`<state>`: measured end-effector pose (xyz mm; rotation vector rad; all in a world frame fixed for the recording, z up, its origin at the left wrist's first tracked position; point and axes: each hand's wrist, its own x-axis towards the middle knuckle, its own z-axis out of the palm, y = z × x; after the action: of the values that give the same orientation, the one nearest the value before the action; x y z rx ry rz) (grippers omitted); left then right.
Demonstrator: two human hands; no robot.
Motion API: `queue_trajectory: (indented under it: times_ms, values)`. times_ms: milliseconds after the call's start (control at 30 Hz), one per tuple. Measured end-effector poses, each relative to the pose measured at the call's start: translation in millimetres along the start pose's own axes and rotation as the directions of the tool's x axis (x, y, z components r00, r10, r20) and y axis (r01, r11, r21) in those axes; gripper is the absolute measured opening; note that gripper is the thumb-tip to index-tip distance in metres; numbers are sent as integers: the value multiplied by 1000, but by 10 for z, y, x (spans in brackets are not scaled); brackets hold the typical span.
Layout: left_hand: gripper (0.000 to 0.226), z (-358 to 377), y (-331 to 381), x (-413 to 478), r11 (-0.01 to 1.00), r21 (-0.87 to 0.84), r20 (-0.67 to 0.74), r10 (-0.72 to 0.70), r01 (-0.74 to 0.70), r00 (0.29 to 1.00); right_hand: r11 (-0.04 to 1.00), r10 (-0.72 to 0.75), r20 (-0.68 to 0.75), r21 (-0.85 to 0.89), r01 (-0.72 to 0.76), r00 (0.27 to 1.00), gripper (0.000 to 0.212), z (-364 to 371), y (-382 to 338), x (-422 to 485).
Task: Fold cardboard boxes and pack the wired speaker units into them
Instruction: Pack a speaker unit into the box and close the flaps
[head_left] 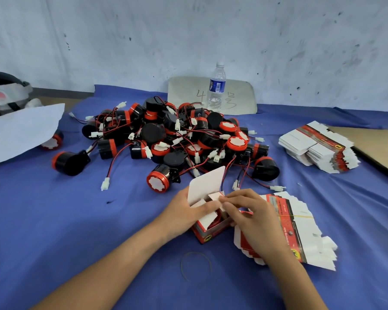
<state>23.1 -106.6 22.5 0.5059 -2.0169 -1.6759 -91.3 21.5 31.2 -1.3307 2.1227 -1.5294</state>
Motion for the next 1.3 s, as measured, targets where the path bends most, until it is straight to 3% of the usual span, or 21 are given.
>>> queue_trajectory:
  times_ms: [100, 200, 333, 433, 533, 600, 733, 867, 1067, 1167, 1300]
  values:
    - [27, -23, 27, -3, 1000, -3, 47, -26, 26, 999, 1000, 15, 60, 19, -16, 998, 17, -57, -28, -21]
    - [32, -83, 54, 2, 995, -10, 134, -98, 100, 986, 982, 138, 159, 104, -156, 978, 16, -82, -66, -50]
    - [34, -108, 112, 7, 991, 5, 166, -133, 134, 977, 939, 235, 214, 201, -279, 948, 34, -57, -100, -95]
    - [32, -87, 163, -4, 995, 45, 249, -97, 89, 964, 972, 96, 153, 197, -126, 984, 46, -36, -127, -116]
    - [35, -97, 190, -6, 994, 82, 332, -92, 68, 939, 965, -74, 92, 258, 48, 993, 25, -73, -216, -91]
    - [33, -102, 189, -1, 992, 123, 348, -67, 26, 935, 927, -128, 111, 366, 79, 986, 25, -62, -263, -98]
    - [31, -105, 184, 5, 993, 115, 346, -44, 4, 937, 948, -127, 107, 306, 89, 986, 9, -3, -273, -78]
    - [34, -114, 182, -5, 997, 79, 372, -37, 8, 928, 973, -132, 118, 208, 105, 984, 11, -55, -243, -65]
    - [26, -112, 176, -7, 999, 45, 367, -36, 21, 930, 981, -162, 9, 114, 159, 987, 13, 58, -222, -83]
    - [21, -150, 192, -21, 998, 51, 382, -38, 19, 924, 977, -129, 66, 178, 116, 989, 14, 51, -181, -94]
    - [45, -269, 166, 28, 992, 22, 402, -120, 122, 908, 951, -89, 165, 306, 34, 982, 13, 82, -112, -179]
